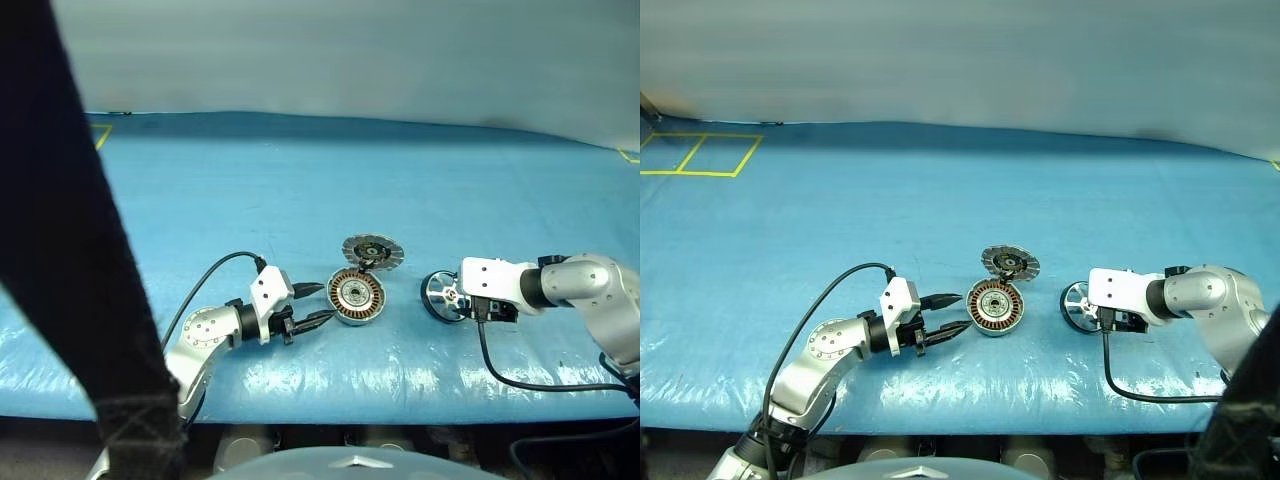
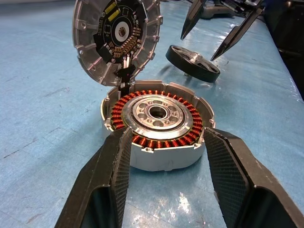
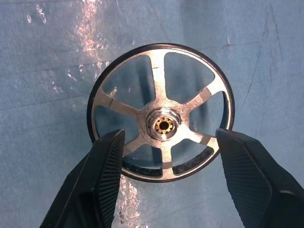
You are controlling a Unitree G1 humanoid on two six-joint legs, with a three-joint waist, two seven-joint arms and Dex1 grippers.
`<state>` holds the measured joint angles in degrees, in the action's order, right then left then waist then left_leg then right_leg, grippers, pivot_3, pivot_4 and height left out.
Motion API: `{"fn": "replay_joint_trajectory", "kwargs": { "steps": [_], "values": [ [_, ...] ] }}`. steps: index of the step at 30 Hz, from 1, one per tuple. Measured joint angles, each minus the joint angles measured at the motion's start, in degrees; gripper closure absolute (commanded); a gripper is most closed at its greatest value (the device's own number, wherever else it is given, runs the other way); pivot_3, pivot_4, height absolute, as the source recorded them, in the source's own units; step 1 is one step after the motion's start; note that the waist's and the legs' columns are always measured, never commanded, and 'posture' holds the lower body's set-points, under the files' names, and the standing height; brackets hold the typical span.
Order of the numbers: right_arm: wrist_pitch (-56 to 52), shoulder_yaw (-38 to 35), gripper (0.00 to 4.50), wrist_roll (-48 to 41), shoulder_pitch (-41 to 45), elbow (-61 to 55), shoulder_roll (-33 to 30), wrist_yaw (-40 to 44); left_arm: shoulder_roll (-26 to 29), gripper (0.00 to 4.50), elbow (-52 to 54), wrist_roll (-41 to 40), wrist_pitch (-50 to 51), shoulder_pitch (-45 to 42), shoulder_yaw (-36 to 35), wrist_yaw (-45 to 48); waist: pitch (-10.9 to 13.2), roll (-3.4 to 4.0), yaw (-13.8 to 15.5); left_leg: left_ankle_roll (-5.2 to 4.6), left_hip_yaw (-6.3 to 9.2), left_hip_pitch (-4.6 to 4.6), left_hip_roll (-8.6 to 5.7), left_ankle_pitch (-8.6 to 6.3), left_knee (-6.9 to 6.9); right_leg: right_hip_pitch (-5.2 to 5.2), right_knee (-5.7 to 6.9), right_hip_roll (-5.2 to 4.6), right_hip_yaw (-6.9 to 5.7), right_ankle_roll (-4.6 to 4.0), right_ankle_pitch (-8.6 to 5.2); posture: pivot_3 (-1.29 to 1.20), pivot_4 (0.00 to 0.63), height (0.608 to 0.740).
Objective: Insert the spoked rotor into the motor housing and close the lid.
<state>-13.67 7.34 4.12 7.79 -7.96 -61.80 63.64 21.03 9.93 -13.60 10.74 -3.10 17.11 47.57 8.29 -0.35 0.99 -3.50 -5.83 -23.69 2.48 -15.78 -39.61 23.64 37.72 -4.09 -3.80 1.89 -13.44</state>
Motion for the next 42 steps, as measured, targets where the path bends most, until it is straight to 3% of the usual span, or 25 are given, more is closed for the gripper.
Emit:
{"fn": "replay_joint_trajectory", "kwargs": {
  "steps": [6,9,12,27,42],
  "values": [
    [0.98,1.36,1.28,1.41,0.27,1.32,1.55,-1.11,0.09,1.96,0.0,0.01,0.04,0.06,0.01,-0.03,0.0,0.01,0.01,0.02,-0.01,0.0,0.0,0.01,-0.01,-0.01,0.01,0.01,-0.01,0.05,0.03,0.0,0.15,0.74],
    [1.08,1.36,1.84,1.61,0.26,1.59,1.56,-1.19,0.25,1.96,0.0,0.01,0.15,0.06,0.01,-0.04,0.0,0.0,0.0,0.02,-0.01,0.01,0.0,0.01,-0.01,-0.01,0.01,0.01,-0.01,0.05,0.03,0.0,0.15,0.74],
    [1.05,1.09,2.8,1.5,0.26,1.42,1.51,-1.27,0.6,1.96,0.01,0.01,0.29,0.05,0.01,-0.07,0.0,0.0,-0.02,0.02,0.0,0.03,0.01,0.01,-0.01,-0.03,0.01,0.01,-0.01,0.06,0.03,0.0,0.15,0.74],
    [-0.87,-0.38,2.81,0.22,-1.81,-1.75,2.36,-1.79,0.8,1.96,0.01,0.01,0.31,-0.08,0.09,-0.01,0.0,0.0,-0.03,0.03,0.01,0.03,0.01,0.02,-0.03,-0.04,0.03,0.01,-0.01,0.23,0.13,0.0,0.15,0.74],
    [-10.76,-10.64,2.81,-11.53,-20.43,-20.01,19.63,-15.01,1.7,1.96,1.47,-1.74,-1.43,-0.54,-1.12,1.78,-0.02,-0.01,0.11,-0.13,0.08,0.07,0.04,-0.08,-0.06,-0.09,0.07,0.04,-0.01,0.1,0.02,0.0,0.15,0.74]
  ]
}}
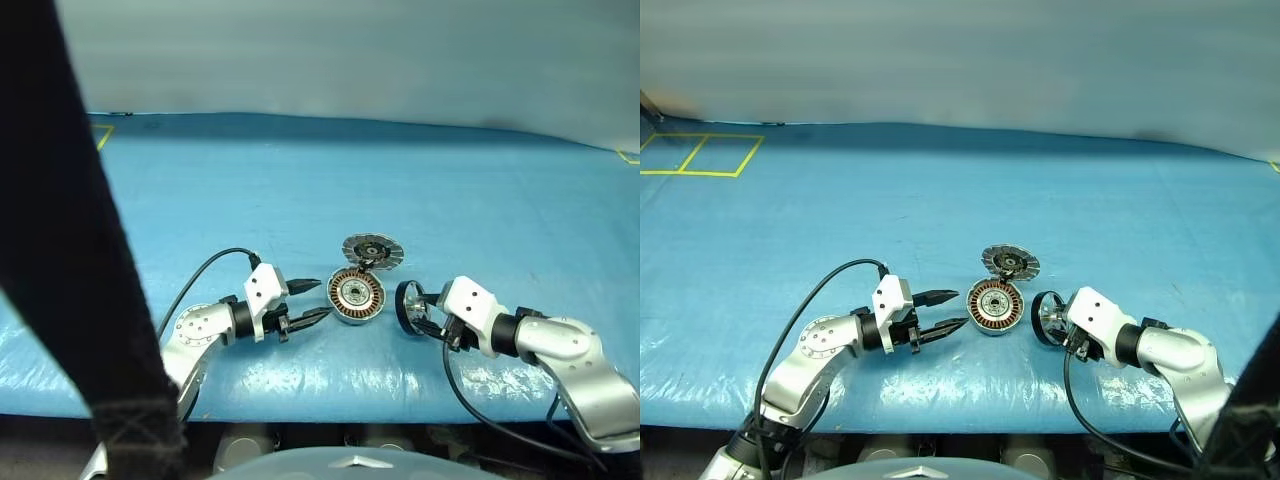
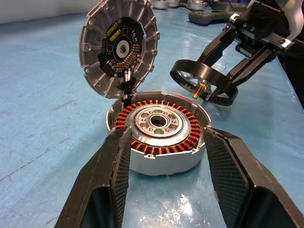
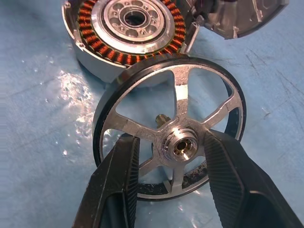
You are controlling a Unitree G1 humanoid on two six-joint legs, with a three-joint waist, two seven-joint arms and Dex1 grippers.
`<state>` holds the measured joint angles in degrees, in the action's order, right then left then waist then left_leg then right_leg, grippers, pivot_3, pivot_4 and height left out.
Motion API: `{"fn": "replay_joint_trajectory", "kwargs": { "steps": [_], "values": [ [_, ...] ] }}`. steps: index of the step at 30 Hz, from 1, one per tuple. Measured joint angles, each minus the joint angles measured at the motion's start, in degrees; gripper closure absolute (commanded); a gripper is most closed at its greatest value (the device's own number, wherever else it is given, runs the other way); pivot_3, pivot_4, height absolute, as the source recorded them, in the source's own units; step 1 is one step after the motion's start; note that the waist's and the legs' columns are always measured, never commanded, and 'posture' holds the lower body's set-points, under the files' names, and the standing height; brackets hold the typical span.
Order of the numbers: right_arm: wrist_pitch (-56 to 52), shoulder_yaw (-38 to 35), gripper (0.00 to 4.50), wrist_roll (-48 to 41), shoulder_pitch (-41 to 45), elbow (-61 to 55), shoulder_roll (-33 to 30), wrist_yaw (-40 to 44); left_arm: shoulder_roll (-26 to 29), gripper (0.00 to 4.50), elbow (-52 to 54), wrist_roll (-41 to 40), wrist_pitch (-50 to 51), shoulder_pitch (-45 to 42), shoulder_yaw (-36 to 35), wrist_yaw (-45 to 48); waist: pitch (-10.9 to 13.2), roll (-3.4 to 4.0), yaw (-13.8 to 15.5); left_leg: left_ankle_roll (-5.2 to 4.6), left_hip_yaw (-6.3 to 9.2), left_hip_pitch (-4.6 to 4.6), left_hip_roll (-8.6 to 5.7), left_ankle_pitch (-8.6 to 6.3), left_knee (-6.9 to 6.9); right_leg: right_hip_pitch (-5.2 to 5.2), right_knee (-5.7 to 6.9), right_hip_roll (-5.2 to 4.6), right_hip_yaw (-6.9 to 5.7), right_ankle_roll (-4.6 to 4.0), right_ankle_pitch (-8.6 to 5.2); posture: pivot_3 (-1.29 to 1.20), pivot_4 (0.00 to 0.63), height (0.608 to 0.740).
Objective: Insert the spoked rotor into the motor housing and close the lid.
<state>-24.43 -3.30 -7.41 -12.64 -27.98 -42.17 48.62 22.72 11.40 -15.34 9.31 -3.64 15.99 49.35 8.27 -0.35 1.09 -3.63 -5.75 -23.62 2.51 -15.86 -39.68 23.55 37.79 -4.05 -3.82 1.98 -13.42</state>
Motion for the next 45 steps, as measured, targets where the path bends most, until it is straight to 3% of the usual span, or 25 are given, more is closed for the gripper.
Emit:
{"fn": "replay_joint_trajectory", "kwargs": {
  "steps": [13,32,45],
  "values": [
    [-1.06,3.37,2.81,-1.75,0.27,-6.54,7.44,-6.57,1.39,1.96,-0.03,0.28,-0.95,-2.3,0.09,2.88,0.01,0.01,-0.07,0.0,0.0,-0.03,0.01,0.01,0.0,0.06,0.0,0.06,0.05,0.02,0.0,0.0,0.15,0.74],
    [-0.54,9.37,2.81,-0.72,7.53,-3.34,5.7,-6.07,1.76,1.96,2.64,0.74,1.89,-1.27,0.11,0.68,0.01,0.01,-0.31,0.01,-0.01,-0.02,0.05,0.02,0.01,0.09,0.01,0.12,0.05,-0.08,0.04,0.0,0.15,0.74],
    [-0.52,9.52,2.81,-0.95,9.71,-3.6,3.73,-4.43,2.14,1.96,2.64,0.73,1.76,-0.02,0.1,0.67,0.01,0.02,-0.25,0.01,0.0,-0.03,0.05,0.02,0.01,0.09,0.0,0.11,0.05,-0.07,0.04,0.0,0.15,0.74]
  ]
}}
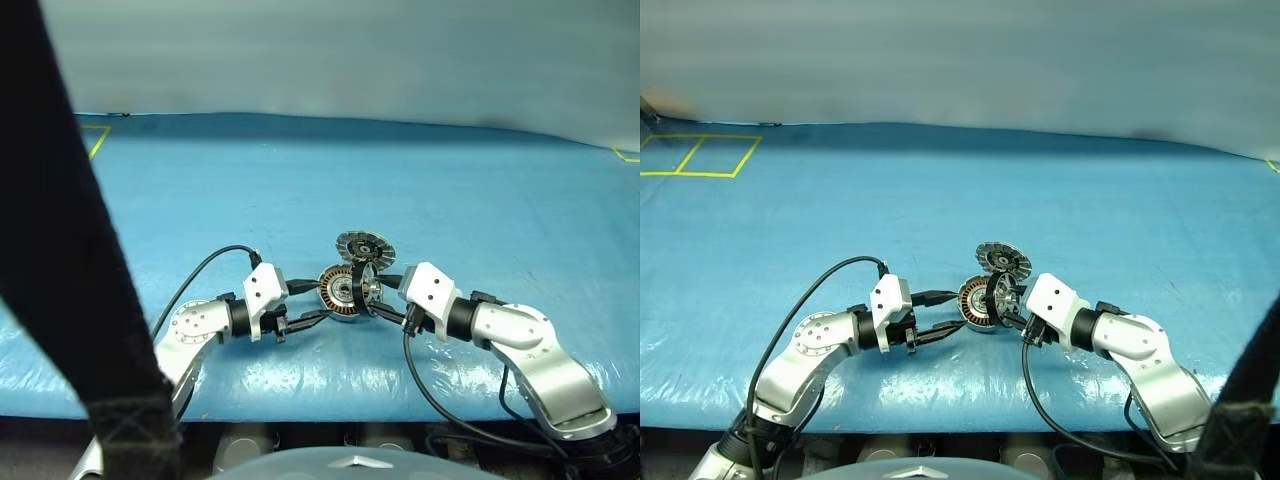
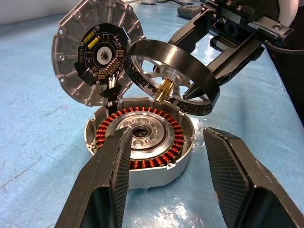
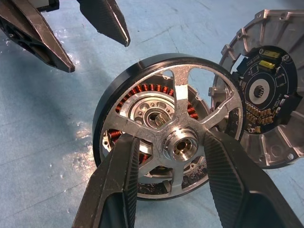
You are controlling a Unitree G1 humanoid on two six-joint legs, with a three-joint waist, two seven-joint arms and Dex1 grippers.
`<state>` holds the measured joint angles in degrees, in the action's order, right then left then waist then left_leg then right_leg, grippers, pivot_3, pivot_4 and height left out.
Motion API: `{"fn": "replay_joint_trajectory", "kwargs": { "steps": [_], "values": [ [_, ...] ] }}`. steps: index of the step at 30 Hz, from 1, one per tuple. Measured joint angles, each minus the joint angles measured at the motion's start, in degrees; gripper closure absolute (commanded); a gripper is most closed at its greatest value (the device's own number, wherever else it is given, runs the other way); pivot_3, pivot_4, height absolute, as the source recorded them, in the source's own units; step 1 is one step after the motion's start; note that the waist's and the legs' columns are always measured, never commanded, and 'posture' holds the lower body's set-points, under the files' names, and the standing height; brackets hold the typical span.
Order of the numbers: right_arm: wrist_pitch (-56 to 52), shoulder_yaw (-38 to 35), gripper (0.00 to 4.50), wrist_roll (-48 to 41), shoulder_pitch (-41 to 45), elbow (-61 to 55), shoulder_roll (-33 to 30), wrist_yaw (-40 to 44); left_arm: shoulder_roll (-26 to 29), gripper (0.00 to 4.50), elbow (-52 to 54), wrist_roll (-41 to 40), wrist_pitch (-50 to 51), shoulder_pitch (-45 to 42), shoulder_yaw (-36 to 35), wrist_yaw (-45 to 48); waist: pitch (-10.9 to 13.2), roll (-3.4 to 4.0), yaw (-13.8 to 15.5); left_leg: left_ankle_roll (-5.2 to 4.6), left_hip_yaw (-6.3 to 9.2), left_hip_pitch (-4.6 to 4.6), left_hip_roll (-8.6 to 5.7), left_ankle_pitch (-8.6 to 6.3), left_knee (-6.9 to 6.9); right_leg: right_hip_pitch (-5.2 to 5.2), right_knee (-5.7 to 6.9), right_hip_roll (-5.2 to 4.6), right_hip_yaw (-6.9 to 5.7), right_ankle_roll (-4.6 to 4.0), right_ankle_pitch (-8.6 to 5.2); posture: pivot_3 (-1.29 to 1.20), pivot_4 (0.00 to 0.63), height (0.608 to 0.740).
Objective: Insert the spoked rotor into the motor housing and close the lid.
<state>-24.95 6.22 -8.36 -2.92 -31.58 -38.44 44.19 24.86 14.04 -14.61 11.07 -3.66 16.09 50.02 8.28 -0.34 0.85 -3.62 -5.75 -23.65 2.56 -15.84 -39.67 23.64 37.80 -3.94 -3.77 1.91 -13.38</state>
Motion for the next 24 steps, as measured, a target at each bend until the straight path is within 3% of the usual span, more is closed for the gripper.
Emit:
{"fn": "replay_joint_trajectory", "kwargs": {
  "steps": [24],
  "values": [
    [1.14,2.88,2.81,-0.18,2.9,2.26,2.87,-1.86,0.1,1.96,-1.09,0.1,-2.02,0.28,-0.03,0.07,0.01,0.0,0.03,0.0,-0.01,-0.01,-0.01,0.0,0.0,0.0,0.0,-0.01,0.0,-0.02,0.01,0.0,0.15,0.74]
  ]
}}
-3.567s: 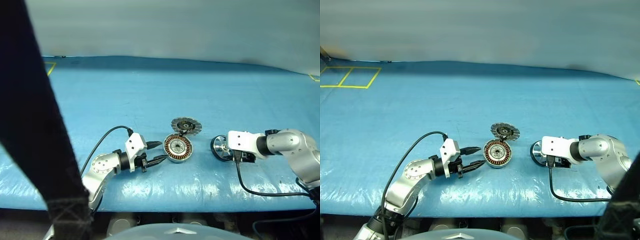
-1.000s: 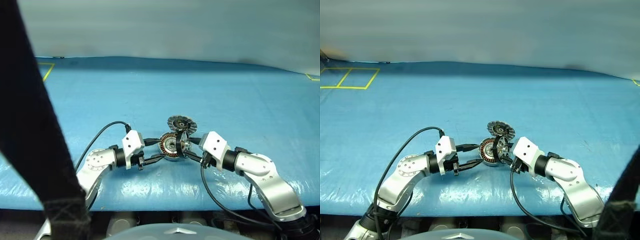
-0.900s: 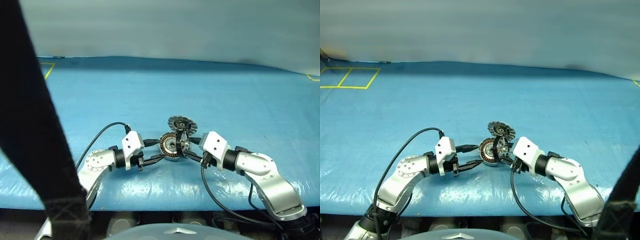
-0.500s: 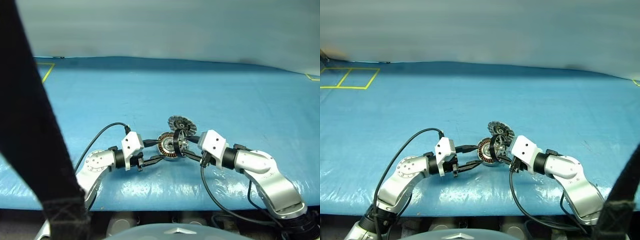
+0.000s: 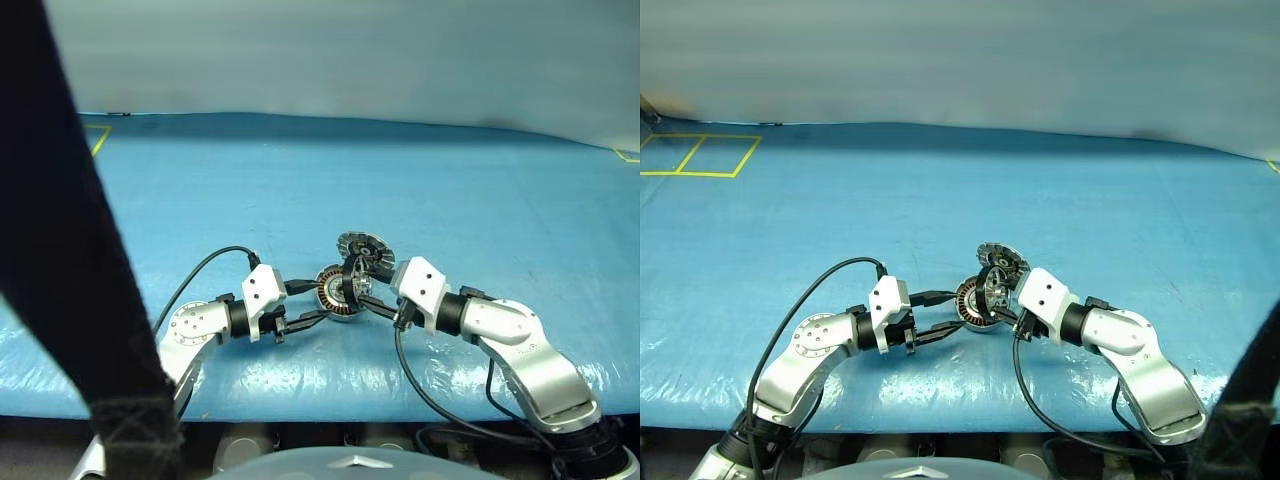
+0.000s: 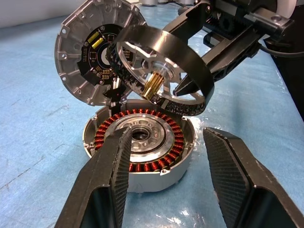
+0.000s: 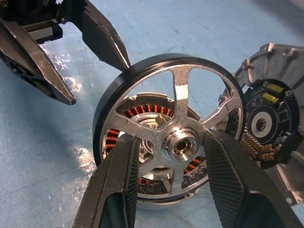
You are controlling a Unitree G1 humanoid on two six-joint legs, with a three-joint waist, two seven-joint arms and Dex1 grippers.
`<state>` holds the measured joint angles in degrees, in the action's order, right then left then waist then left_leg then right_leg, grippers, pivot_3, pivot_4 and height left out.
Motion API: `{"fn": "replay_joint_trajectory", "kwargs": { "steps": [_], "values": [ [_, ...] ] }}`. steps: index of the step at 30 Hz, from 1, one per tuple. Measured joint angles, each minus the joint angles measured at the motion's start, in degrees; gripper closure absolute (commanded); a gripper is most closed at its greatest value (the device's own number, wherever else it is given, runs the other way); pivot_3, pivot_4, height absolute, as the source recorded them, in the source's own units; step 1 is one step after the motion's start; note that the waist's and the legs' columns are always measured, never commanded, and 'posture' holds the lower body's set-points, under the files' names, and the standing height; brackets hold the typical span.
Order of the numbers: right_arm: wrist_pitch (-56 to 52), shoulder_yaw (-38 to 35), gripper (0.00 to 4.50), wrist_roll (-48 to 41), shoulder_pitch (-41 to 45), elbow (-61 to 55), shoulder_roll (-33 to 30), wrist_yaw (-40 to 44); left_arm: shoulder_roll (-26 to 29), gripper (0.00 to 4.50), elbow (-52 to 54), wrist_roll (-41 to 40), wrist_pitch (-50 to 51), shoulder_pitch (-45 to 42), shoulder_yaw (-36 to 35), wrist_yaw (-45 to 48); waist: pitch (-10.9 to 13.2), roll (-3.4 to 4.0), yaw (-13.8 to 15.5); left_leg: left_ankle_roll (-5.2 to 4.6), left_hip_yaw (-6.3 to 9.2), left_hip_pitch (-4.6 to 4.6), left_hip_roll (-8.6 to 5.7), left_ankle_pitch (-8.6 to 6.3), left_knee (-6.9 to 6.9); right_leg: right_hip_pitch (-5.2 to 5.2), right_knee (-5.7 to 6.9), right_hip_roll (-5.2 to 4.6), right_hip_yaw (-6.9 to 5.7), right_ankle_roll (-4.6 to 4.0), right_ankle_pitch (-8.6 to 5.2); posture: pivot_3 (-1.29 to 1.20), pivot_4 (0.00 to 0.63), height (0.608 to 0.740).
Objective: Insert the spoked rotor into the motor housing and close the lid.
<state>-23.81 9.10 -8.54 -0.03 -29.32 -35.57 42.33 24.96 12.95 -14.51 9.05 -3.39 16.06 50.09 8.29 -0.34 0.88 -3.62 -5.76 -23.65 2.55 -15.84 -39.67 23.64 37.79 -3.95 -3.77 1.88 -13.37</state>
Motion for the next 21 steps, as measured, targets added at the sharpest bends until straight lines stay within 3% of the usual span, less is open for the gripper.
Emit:
{"fn": "replay_joint_trajectory", "kwargs": {
  "steps": [21],
  "values": [
    [4.61,6.85,2.81,9.6,5.22,1.45,-3.27,1.95,-1.07,1.96,-4.43,0.48,-3.15,0.09,-0.01,-0.44,0.0,0.0,-0.19,0.04,0.0,0.04,0.04,0.03,0.0,0.0,0.02,0.03,-0.02,0.02,-0.02,0.0,0.15,0.74]
  ]
}}
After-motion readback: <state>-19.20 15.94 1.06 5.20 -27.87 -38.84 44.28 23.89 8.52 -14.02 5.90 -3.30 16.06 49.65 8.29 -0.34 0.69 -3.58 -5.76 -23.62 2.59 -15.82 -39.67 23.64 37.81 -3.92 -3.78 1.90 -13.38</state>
